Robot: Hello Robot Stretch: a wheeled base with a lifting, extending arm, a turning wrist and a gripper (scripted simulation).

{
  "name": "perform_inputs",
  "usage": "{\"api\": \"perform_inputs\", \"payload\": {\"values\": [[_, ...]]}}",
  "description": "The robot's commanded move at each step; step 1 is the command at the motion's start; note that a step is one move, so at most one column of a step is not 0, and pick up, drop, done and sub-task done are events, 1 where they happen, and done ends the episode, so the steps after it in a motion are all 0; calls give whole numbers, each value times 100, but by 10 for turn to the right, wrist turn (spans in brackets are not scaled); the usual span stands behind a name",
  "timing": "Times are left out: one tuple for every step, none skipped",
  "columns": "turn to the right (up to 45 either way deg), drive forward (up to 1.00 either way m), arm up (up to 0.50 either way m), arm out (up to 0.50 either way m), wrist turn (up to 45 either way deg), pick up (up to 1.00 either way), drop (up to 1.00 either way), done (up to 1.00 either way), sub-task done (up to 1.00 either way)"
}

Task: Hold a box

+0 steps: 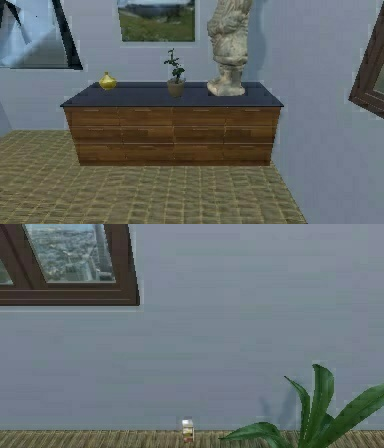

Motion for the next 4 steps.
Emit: {"api": "perform_inputs", "payload": {"values": [[0, 0, 0, 48, 0, 0, 0, 0, 0], [0, 0, 0, 0, 450, 0, 0, 0, 0], [0, 0, 0, 0, 450, 0, 0, 0, 0], [0, 0, 0, 0, 450, 0, 0, 0, 0]]}}
